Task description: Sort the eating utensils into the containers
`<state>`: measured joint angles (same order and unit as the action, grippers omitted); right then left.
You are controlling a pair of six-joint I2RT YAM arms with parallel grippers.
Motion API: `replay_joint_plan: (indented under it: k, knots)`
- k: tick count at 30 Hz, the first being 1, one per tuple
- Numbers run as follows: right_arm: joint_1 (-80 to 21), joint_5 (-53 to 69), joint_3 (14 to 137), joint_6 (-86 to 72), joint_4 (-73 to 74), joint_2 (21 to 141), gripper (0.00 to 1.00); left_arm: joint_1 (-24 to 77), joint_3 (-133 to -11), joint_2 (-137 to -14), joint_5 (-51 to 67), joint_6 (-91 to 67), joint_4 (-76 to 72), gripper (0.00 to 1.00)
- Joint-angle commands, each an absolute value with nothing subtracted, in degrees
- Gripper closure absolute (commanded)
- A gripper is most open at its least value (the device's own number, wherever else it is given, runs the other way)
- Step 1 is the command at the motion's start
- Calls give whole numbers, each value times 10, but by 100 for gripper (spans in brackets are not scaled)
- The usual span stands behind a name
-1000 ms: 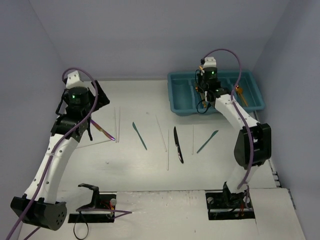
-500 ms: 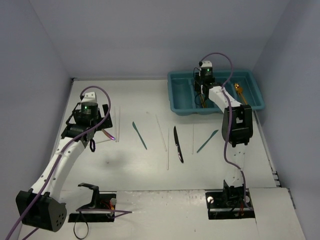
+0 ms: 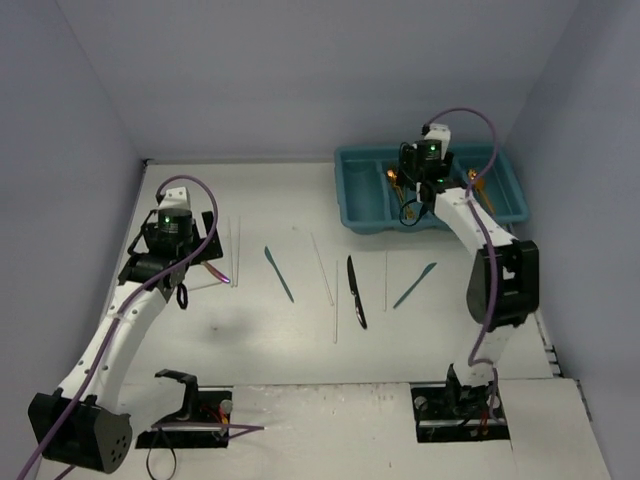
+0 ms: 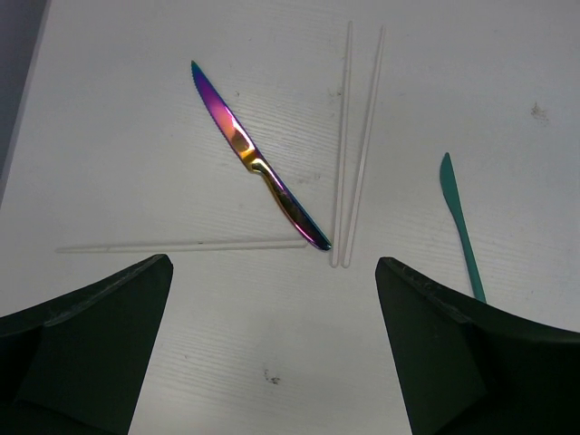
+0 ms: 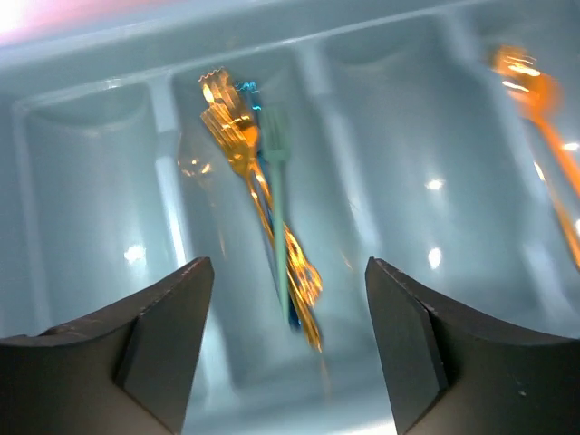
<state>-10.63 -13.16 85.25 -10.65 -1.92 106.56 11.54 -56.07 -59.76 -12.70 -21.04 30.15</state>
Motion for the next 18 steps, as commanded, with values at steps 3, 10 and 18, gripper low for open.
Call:
replay_joint_plan:
  k: [3, 10, 18]
  knots:
    - [-121, -251, 664, -229, -7, 832, 30, 107, -588, -573, -122, -211, 290, 6]
    - [-134, -244, 516, -308, 54, 726, 29, 105, -588, -563, -110, -214, 289, 6]
    - [-206, -221, 409, -414, 55, 741, 29, 103, -586, -560, -112, -214, 291, 6]
